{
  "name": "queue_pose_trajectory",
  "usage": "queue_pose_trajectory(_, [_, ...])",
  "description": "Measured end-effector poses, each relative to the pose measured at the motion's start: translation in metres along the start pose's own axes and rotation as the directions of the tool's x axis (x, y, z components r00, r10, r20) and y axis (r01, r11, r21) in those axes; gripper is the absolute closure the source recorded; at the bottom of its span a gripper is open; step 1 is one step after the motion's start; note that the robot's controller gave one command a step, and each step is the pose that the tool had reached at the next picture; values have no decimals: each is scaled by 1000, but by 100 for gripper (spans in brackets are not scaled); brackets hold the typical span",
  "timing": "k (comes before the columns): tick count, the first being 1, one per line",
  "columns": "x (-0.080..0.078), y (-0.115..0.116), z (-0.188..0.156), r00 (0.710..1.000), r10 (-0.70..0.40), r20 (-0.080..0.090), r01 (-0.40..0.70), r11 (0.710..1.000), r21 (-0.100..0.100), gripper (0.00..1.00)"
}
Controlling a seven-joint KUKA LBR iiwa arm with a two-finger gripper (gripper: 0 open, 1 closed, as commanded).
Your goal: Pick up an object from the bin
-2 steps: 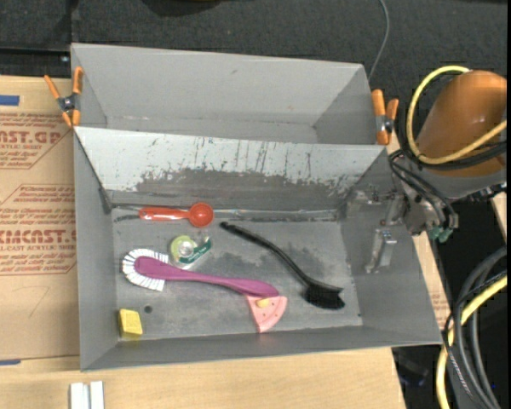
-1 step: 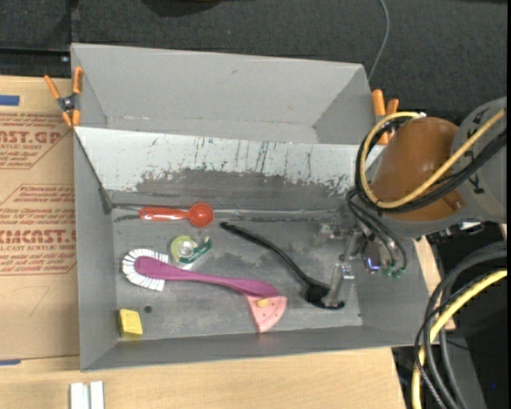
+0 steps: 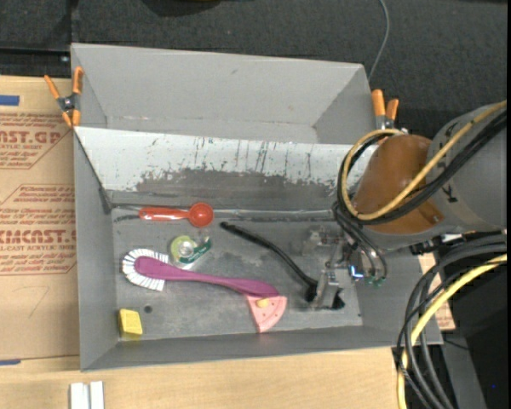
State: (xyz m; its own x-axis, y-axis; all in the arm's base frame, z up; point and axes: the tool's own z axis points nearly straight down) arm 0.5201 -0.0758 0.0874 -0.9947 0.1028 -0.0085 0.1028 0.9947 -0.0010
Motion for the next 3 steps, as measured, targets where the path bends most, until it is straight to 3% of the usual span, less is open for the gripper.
queue_pose_trajectory(1, [29,24,10,999,32,-1,-32,999,-2,0])
queue_pose_trajectory(2, [38,37,17,999,49,8,-49,999,0,0])
queue_pose_trajectory(3, [38,37,17,996,92,7,-92,996,-1,0])
